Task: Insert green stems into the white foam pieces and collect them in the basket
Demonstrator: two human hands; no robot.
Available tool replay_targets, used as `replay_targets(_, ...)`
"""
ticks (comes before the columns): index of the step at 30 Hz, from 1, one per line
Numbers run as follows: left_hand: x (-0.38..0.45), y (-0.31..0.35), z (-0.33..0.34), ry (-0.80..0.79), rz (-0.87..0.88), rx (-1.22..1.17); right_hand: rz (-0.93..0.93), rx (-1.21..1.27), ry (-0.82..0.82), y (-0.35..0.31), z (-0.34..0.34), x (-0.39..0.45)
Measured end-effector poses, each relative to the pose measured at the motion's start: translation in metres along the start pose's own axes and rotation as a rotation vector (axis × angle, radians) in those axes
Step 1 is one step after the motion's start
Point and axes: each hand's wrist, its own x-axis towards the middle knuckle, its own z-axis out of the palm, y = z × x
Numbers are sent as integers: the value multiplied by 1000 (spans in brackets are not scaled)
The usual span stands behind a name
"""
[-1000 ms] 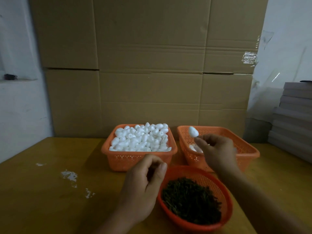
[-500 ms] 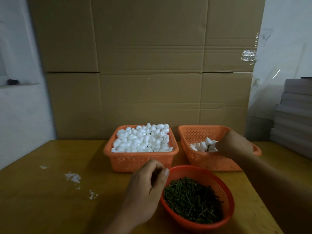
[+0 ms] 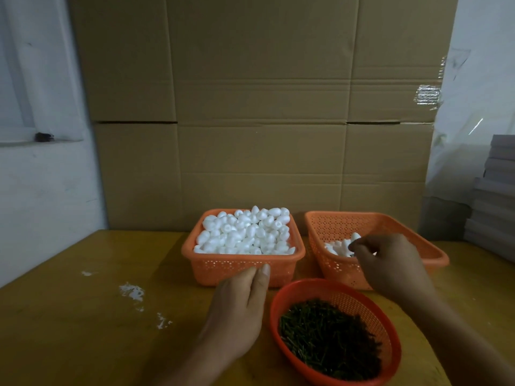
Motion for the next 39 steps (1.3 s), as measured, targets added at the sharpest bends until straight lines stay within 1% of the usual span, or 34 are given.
replay_targets(3, 9, -5, -6, 91, -25, 58, -83, 223, 63, -18, 7, -41)
replay_targets(4, 15, -6, -9, 102, -36, 77, -112, 261, 68, -21, 10, -51)
replay_targets(6, 33, -10, -16, 56, -76, 111, -179, 281, 47, -25, 16, -64)
replay_targets(9, 75, -18, -28, -20, -53, 310, -258, 292, 42, -29, 15, -69)
replay_targets(10, 92, -20, -30, -48, -42, 376, -271, 298, 43, -30, 14, -69)
replay_targets(12, 122, -23, -32, -138, -77, 491, -287, 309, 42, -30, 13, -71)
replay_targets(15, 152, -27, -26, -329, -160, 679, -293, 303, 27, -28, 15, -73)
replay_targets(18, 160, -32, -12, -480, -186, 889, -287, 296, 16, -22, 19, -72)
replay_targets(20, 160, -31, -2, -541, -207, 997, -283, 294, 16, -20, 22, -71)
replay_targets(23, 159, -21, 10, -622, -249, 1053, -286, 280, 22, -17, 25, -70)
replay_targets(25, 161, -16, 16, -647, -251, 1101, -286, 265, 25, -16, 28, -70)
replay_targets(29, 165, -18, 21, -699, -304, 993, -275, 234, 2, -17, 28, -71)
replay_targets(32, 164, -23, 20, -704, -280, 1035, -257, 216, -5, -18, 27, -70)
replay_targets(36, 165, -22, 14, -721, -254, 971, -239, 206, -11, -19, 25, -70)
replay_targets(39, 168, -24, 7, -681, -238, 922, -236, 201, -18, -19, 24, -71)
